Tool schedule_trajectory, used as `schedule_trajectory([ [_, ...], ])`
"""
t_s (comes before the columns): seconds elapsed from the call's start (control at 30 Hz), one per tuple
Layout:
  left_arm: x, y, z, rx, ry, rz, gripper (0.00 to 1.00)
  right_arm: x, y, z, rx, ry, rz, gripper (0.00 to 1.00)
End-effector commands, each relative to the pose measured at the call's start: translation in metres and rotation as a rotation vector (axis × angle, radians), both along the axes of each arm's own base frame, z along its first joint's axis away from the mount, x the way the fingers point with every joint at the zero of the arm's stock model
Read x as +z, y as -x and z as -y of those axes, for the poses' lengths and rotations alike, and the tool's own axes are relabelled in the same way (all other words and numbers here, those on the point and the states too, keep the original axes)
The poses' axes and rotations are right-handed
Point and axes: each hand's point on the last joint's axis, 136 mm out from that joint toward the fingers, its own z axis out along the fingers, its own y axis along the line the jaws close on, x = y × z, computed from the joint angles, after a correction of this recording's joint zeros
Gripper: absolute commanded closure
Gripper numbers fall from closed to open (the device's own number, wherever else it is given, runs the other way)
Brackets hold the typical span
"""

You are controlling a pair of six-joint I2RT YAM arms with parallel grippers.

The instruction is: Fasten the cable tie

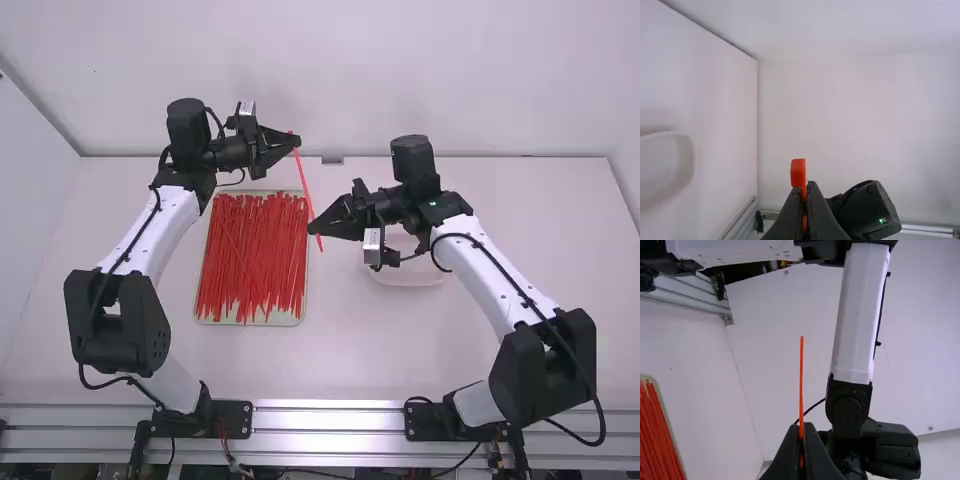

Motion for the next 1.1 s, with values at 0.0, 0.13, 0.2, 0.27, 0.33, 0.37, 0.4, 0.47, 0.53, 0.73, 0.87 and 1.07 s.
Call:
schedule_trajectory([
  [0.0,0.0,0.002,-0.001,-0.012,-0.009,0.026,0.98,-0.001,0.002,-0.001,0.017,0.021,-0.078,1.0],
  [0.13,0.0,0.002,-0.001,-0.018,-0.035,0.09,0.98,0.004,-0.001,-0.002,0.016,0.064,-0.19,1.0],
  [0.2,0.0,0.002,-0.001,-0.027,-0.074,0.178,0.98,0.008,-0.004,-0.003,0.01,0.108,-0.298,1.0],
  [0.27,0.0,0.004,0.0,-0.047,-0.1,0.245,0.98,0.01,-0.006,-0.003,0.006,0.132,-0.364,1.0],
  [0.33,0.001,0.011,0.006,-0.098,-0.128,0.35,0.98,0.013,-0.007,-0.004,0.005,0.174,-0.475,1.0],
  [0.37,0.002,0.013,0.007,-0.111,-0.141,0.391,0.98,0.014,-0.007,-0.004,0.006,0.187,-0.51,1.0],
  [0.4,0.002,0.016,0.007,-0.129,-0.149,0.428,0.98,0.015,-0.008,-0.004,0.004,0.197,-0.536,1.0],
  [0.47,0.003,0.02,0.008,-0.161,-0.163,0.503,0.98,0.018,-0.009,-0.003,0.002,0.209,-0.571,1.0],
  [0.53,0.004,0.023,0.011,-0.18,-0.173,0.55,0.98,0.02,-0.011,-0.002,-0.005,0.217,-0.599,1.0],
  [0.73,0.001,0.025,0.013,-0.202,-0.233,0.71,0.98,0.027,-0.014,0.0,-0.01,0.218,-0.61,1.0],
  [0.87,0.001,0.026,0.013,-0.211,-0.269,0.812,0.98,0.025,-0.013,0.0,-0.002,0.227,-0.63,1.0],
  [1.07,0.0,0.024,0.01,-0.204,-0.285,0.842,0.98,0.028,-0.007,-0.007,0.015,0.257,-0.689,1.0],
])
